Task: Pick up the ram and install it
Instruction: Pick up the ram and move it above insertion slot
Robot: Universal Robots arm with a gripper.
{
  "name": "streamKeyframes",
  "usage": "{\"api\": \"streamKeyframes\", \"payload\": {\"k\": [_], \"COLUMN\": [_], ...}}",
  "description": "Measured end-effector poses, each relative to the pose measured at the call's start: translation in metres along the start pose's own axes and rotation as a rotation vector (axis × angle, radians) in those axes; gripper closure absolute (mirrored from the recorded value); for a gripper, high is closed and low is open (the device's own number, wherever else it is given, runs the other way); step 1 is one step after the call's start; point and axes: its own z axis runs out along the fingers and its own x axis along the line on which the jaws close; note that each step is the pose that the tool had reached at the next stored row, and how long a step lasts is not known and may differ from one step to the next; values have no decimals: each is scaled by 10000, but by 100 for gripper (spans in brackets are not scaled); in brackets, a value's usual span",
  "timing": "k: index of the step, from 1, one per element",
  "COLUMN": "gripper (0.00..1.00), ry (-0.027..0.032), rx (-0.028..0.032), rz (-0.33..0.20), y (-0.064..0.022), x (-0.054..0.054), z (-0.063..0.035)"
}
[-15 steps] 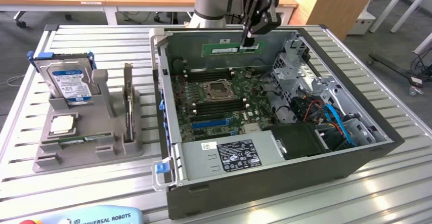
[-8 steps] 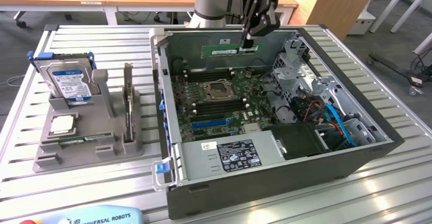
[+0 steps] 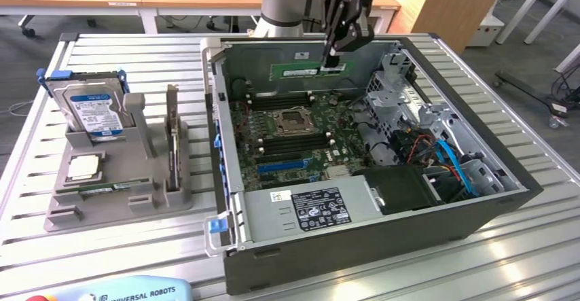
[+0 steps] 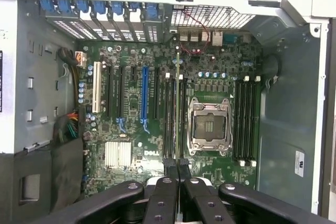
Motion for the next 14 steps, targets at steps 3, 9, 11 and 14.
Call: {"api": "streamKeyframes", "payload": {"k": [3,9,11,14], "gripper": [88,88,88,88], "ry": [-1,0,-1,-1], "rx": [0,0,0,0], "rz": [0,0,-1,0], "y": [-1,-4,-5,-5], "x": [-3,-10,-13,-15], "z": [37,111,132,161]}}
